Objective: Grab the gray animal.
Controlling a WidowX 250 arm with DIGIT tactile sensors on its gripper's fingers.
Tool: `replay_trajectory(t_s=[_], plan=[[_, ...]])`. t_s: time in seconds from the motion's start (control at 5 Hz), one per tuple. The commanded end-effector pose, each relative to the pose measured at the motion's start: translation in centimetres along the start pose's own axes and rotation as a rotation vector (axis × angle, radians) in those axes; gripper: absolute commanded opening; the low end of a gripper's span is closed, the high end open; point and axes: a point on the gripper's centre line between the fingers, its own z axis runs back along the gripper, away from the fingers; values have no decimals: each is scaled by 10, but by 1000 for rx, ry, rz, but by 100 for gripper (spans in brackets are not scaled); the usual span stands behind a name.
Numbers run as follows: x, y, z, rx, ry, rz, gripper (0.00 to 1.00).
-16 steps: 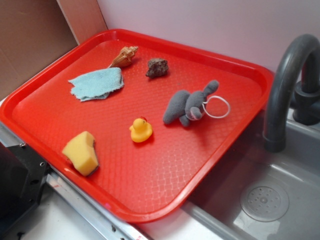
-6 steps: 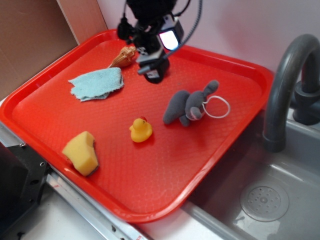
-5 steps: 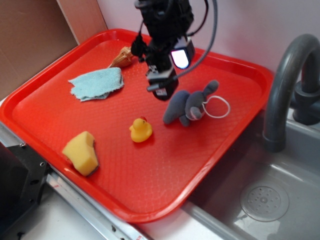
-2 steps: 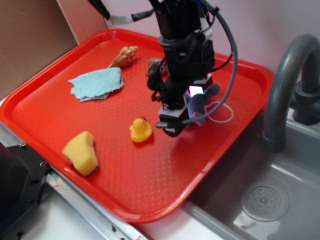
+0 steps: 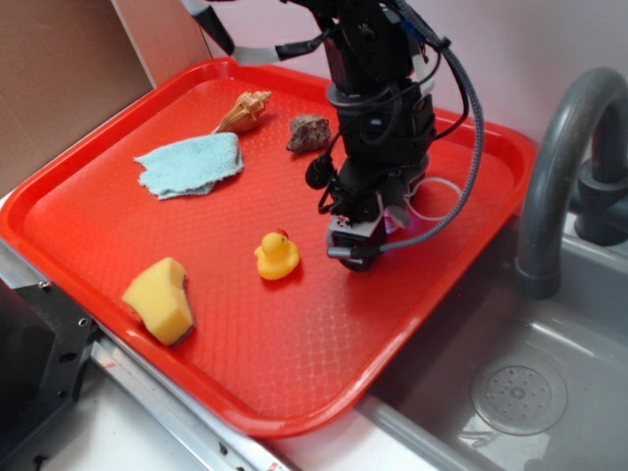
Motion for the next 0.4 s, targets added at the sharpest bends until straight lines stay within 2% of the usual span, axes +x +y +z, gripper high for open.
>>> replay_trajectory(t_s=[0.0, 0.2], plan=[[-42, -13, 67, 4, -8, 327, 0], [-72, -15, 119, 66, -39, 572, 0]])
